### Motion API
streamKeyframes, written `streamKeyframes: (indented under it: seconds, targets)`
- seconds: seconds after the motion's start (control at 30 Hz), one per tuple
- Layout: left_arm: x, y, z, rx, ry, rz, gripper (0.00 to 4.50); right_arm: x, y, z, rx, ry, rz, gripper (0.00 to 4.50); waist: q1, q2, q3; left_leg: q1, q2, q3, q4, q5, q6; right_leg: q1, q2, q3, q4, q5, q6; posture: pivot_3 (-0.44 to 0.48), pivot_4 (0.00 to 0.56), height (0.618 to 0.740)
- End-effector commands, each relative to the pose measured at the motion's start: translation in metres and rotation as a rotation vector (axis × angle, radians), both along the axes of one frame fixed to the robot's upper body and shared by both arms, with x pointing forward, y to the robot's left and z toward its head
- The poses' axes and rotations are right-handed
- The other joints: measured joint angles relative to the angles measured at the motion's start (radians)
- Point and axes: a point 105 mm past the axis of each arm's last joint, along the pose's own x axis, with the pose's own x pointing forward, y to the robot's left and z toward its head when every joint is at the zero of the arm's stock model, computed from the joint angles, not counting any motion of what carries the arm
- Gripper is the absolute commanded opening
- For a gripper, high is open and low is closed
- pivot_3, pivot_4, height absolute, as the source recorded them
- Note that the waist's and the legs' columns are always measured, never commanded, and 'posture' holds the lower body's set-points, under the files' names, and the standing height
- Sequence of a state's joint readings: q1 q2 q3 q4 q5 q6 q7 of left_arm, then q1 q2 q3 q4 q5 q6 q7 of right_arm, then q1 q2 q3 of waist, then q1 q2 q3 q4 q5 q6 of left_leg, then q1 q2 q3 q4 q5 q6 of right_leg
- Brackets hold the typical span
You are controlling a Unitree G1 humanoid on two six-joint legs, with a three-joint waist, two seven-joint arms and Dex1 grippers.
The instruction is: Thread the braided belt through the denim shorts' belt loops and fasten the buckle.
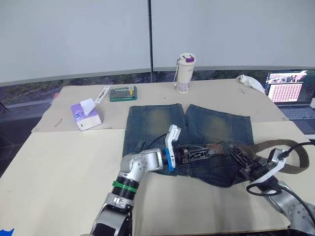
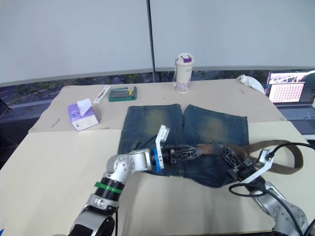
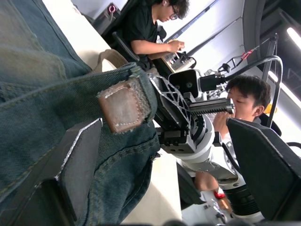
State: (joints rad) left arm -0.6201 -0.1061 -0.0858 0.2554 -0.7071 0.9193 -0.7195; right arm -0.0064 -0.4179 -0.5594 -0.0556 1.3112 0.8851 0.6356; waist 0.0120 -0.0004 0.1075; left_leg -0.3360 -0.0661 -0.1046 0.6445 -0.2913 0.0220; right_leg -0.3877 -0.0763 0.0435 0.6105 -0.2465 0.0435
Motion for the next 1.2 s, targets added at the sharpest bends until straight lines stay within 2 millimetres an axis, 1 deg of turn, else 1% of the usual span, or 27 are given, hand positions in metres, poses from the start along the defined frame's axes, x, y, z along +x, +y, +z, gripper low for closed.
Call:
streamKeyframes:
  seconds: [0.03, 0.07, 0.1, 0.13, 0.17, 0.23, 0.27, 0.3, 0.33, 0.37, 0.4, 0.5, 0.57, 0.63, 0.73, 0.8, 0.87, 0.93, 1.0, 1.07, 1.13, 1.2]
  targets:
    - [0.002, -0.007, 0.011, -0.025, -0.032, -0.008, 4.48, -0.007, 0.008, 0.016, 0.009, -0.079, 0.052, 0.0, 0.0, 0.0, 0.0, 0.0, 0.0, 0.0, 0.0, 0.0, 0.0, 0.0, 0.0, 0.0, 0.0, 0.0, 0.0, 0.0, 0.15, 0.74]
    - [0.002, -0.008, 0.01, -0.023, -0.036, -0.01, 4.07, -0.007, 0.009, 0.016, 0.002, -0.078, 0.054, 0.0, -0.001, 0.0, 0.0, 0.0, 0.0, 0.0, 0.0, 0.0, 0.0, 0.0, 0.0, 0.0, 0.0, 0.0, 0.0, 0.0, 0.15, 0.74]
    - [0.003, -0.009, 0.011, -0.025, -0.038, -0.012, 3.96, -0.008, 0.011, 0.016, -0.004, -0.078, 0.065, 0.0, -0.001, 0.0, 0.0, 0.0, 0.0, 0.0, 0.0, 0.0, 0.0, 0.0, 0.0, 0.0, 0.0, 0.0, 0.0, 0.0, 0.15, 0.74]
    - [0.003, -0.01, 0.011, -0.026, -0.038, -0.014, 3.73, -0.009, 0.012, 0.016, -0.007, -0.079, 0.072, 0.0, -0.001, 0.0, 0.0, 0.0, 0.0, 0.0, 0.0, 0.0, 0.0, 0.0, 0.0, 0.0, 0.0, 0.0, 0.0, 0.0, 0.15, 0.74]
    - [0.003, -0.011, 0.011, -0.029, -0.039, -0.017, 3.35, -0.01, 0.013, 0.016, -0.007, -0.081, 0.08, 0.0, -0.001, 0.0, 0.0, 0.0, 0.0, 0.0, 0.0, 0.0, 0.0, 0.0, 0.0, 0.0, 0.0, 0.0, 0.0, 0.0, 0.15, 0.74]
    - [0.002, -0.012, 0.012, -0.034, -0.044, -0.017, 2.84, -0.009, 0.014, 0.015, -0.026, -0.076, 0.078, 0.0, -0.001, 0.0, 0.0, 0.0, 0.0, 0.0, 0.0, 0.0, 0.0, 0.0, 0.0, 0.0, 0.0, 0.0, 0.0, 0.0, 0.15, 0.74]
    - [0.002, -0.012, 0.012, -0.037, -0.044, -0.015, 2.39, -0.008, 0.012, 0.013, -0.047, -0.073, 0.062, 0.0, -0.001, 0.0, 0.0, 0.0, 0.0, 0.0, 0.0, 0.0, 0.0, 0.0, 0.0, 0.0, 0.0, 0.0, 0.0, 0.0, 0.15, 0.74]
    - [0.002, -0.012, 0.012, -0.038, -0.044, -0.013, 2.12, -0.007, 0.011, 0.012, -0.061, -0.072, 0.051, 0.0, -0.001, 0.0, 0.0, 0.0, 0.0, 0.0, 0.0, 0.0, 0.0, 0.0, 0.0, 0.0, 0.0, 0.0, 0.0, 0.0, 0.15, 0.74]
    - [0.003, -0.012, 0.011, -0.038, -0.041, -0.008, 1.71, -0.005, 0.009, 0.012, -0.07, -0.07, 0.036, 0.4, -0.001, 0.0, 0.0, 0.0, 0.0, 0.0, 0.0, 0.0, 0.0, 0.0, 0.0, 0.0, 0.0, 0.0, 0.0, 0.0, 0.15, 0.74]
    - [0.004, -0.012, 0.011, -0.038, -0.039, -0.003, 1.39, -0.005, 0.008, 0.011, -0.073, -0.068, 0.028, 0.8, 0.0, 0.0, 0.0, 0.0, 0.0, 0.0, 0.0, 0.0, 0.0, 0.0, 0.0, 0.0, 0.0, 0.0, 0.0, 0.0, 0.15, 0.74]
    - [0.004, -0.011, 0.01, -0.036, -0.038, 0.0, 1.09, -0.004, 0.007, 0.011, -0.074, -0.07, 0.023, 0.97, 0.001, 0.0, 0.0, 0.0, 0.0, 0.0, 0.0, 0.0, 0.0, 0.0, 0.0, 0.0, 0.0, 0.0, 0.0, 0.0, 0.15, 0.74]
    - [0.006, -0.007, 0.005, -0.016, -0.038, 0.015, 0.06, -0.008, 0.0, 0.011, -0.098, -0.061, 0.003, 2.03, 0.001, 0.0, 0.0, 0.0, -0.001, 0.0, 0.0, 0.0, 0.0, 0.0, -0.001, 0.0, 0.0, 0.0, 0.0, 0.0, 0.15, 0.74]
    - [0.009, 0.001, 0.001, 0.009, -0.043, 0.036, 0.0, -0.016, -0.016, 0.012, -0.11, -0.038, -0.037, 2.74, 0.003, 0.0, 0.0, 0.0, -0.001, 0.0, 0.0, 0.0, 0.0, 0.0, -0.001, 0.0, 0.0, 0.0, 0.0, 0.0, 0.15, 0.74]
    - [0.013, 0.01, -0.002, 0.034, -0.051, 0.056, 0.0, -0.026, -0.025, 0.015, -0.148, -0.031, -0.048, 3.38, 0.003, 0.0, 0.0, 0.0, -0.001, 0.0, 0.0, 0.0, 0.0, 0.0, -0.001, 0.0, 0.0, 0.0, 0.0, 0.0, 0.15, 0.74]
    - [0.019, 0.025, -0.008, 0.083, -0.074, 0.089, 0.0, -0.045, -0.028, 0.023, -0.178, -0.037, -0.016, 3.38, 0.0, -0.001, 0.0, 0.0, -0.001, 0.0, 0.0, 0.0, 0.0, 0.0, -0.001, 0.001, 0.0, 0.0, 0.001, 0.0, 0.15, 0.74]
    - [0.026, 0.038, -0.015, 0.147, -0.1, 0.134, 0.0, -0.055, -0.03, 0.023, -0.213, -0.019, -0.006, 3.38, -0.002, -0.001, 0.0, -0.001, 0.001, 0.0, -0.001, 0.0, 0.0, 0.0, 0.0, 0.001, 0.0, 0.0, 0.001, 0.0, 0.15, 0.74]
    - [0.03, 0.049, -0.018, 0.171, -0.094, 0.152, 0.0, -0.062, -0.027, 0.023, -0.239, -0.013, 0.012, 3.38, -0.003, -0.001, 0.0, -0.001, 0.001, 0.001, -0.002, 0.0, 0.0, 0.001, 0.0, 0.001, 0.0, -0.001, 0.001, 0.0, 0.15, 0.74]
    - [0.03, 0.057, -0.018, 0.179, -0.099, 0.145, 0.0, -0.066, -0.017, 0.026, -0.231, -0.023, 0.045, 3.38, -0.002, -0.001, 0.001, -0.001, 0.001, 0.001, -0.002, 0.0, 0.0, 0.001, 0.0, 0.001, 0.0, -0.001, 0.001, 0.0, 0.15, 0.74]
    - [0.03, 0.068, -0.016, 0.178, -0.09, 0.145, 0.0, -0.068, 0.005, 0.029, -0.226, -0.041, 0.105, 3.38, -0.001, -0.001, 0.001, 0.0, 0.0, 0.0, -0.001, 0.0, 0.0, 0.0, 0.0, 0.001, 0.0, -0.001, 0.001, 0.0, 0.15, 0.74]
    - [0.028, 0.076, -0.011, 0.164, -0.083, 0.137, 0.0, -0.066, 0.025, 0.028, -0.237, -0.051, 0.137, 3.38, -0.002, -0.001, 0.001, 0.0, 0.001, 0.0, -0.001, 0.0, 0.0, 0.0, 0.0, 0.001, 0.0, -0.001, 0.001, 0.0, 0.15, 0.74]
    - [0.025, 0.083, -0.005, 0.136, -0.074, 0.118, 0.0, -0.056, 0.045, 0.017, -0.308, -0.024, 0.12, 3.38, -0.002, -0.001, 0.001, 0.0, 0.001, -0.001, -0.001, 0.0, 0.0, 0.0, 0.0, 0.001, 0.0, -0.001, 0.001, 0.0, 0.15, 0.74]
    - [0.02, 0.09, 0.002, 0.097, -0.062, 0.092, 0.0, -0.05, 0.068, 0.008, -0.318, -0.001, 0.148, 3.38, -0.002, -0.001, 0.001, 0.0, 0.001, -0.001, -0.001, 0.0, -0.001, -0.001, -0.001, 0.0, 0.0, -0.001, 0.001, 0.0, 0.15, 0.74]
